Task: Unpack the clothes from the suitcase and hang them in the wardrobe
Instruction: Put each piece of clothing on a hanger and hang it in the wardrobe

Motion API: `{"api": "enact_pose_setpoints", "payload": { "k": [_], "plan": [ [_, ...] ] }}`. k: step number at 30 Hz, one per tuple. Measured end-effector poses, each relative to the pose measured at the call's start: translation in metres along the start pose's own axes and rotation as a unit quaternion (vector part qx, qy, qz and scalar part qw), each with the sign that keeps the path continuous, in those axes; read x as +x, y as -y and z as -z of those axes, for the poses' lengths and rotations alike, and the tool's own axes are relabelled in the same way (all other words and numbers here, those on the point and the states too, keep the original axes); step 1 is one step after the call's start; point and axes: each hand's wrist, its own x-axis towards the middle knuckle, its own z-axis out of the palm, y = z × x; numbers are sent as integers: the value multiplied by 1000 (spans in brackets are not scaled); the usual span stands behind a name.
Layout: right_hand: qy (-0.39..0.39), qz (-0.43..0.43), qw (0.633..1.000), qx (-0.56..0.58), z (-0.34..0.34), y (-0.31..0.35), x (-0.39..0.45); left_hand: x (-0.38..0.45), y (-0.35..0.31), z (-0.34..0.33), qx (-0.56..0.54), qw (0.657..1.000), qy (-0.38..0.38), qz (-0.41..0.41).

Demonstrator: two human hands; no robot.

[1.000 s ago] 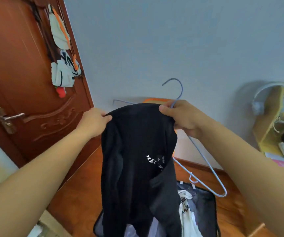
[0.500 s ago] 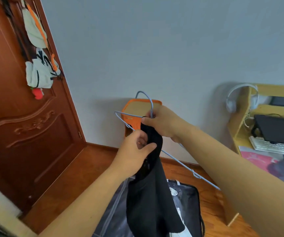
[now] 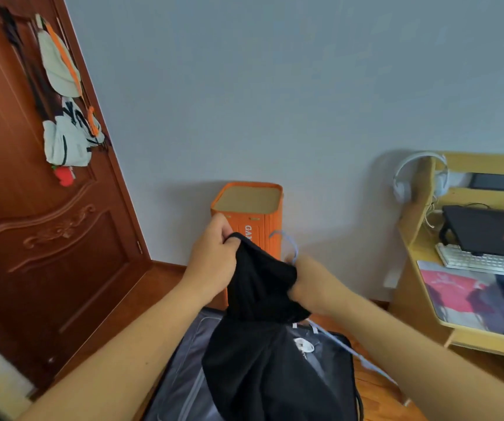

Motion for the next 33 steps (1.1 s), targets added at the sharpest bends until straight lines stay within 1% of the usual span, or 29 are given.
{"api": "enact_pose_setpoints", "payload": {
  "k": [1,2,5,8,10,11,12,13,15,16,17,18,20,21,23,24,26,27,28,29,30,32,33],
  "plan": [
    [-33,-22,998,-39,-16,-11,-3,-1,-2,-1,12,1000,-7,-3],
    [-62,-45,996,-42,-30,-20,-8,-4,-5,-2,15,1000,-21,-4],
    [-128,-117,984,38,-59,-39,-21,-5,-4,-4,-9,996,-86,36],
    [-132,-128,981,65,-66,-46,-27,-3,6,3,-13,989,-127,79],
    [-139,-134,978,79,-53,-49,-22,-3,10,13,16,990,-114,81],
    [-148,-143,974,91,-40,-50,-16,-5,10,20,40,993,-82,71],
    [-164,-154,968,107,-24,-50,-10,-7,9,28,63,996,-25,56],
    [-187,-162,960,128,-4,-50,-2,-10,7,37,81,994,52,43],
    [-232,-157,945,171,34,-44,9,-18,-1,53,100,970,221,22],
    [-245,-142,941,184,49,-39,14,-23,-5,59,99,954,284,9],
    [-245,-122,943,189,61,-31,19,-26,-8,63,94,942,321,-10],
    [-232,-100,949,189,70,-22,22,-28,-13,65,92,938,332,-38],
    [-178,-60,962,199,80,-1,25,-26,-22,65,116,934,323,-101],
    [-147,-49,965,214,82,9,25,-24,-26,63,153,927,321,-122],
    [-94,-39,962,253,85,23,22,-17,-28,57,262,903,304,-152],
    [-75,-32,960,267,88,26,19,-13,-28,55,308,901,271,-143],
    [-29,-5,970,240,92,19,13,-3,-23,58,337,925,154,-84],
    [7,13,976,216,90,13,8,0,-19,59,317,941,101,-66],
    [44,25,980,193,84,4,3,2,-17,59,284,954,81,-54],
    [64,26,984,163,73,-7,1,2,-17,58,237,966,88,-50],
    [69,17,990,124,60,-18,-2,1,-18,54,194,973,114,-46],
    [53,-10,998,32,37,-43,-1,-4,-20,46,144,971,183,-45],
    [27,-26,999,-6,29,-56,0,-5,-20,43,147,964,214,-49]
  ]
}}
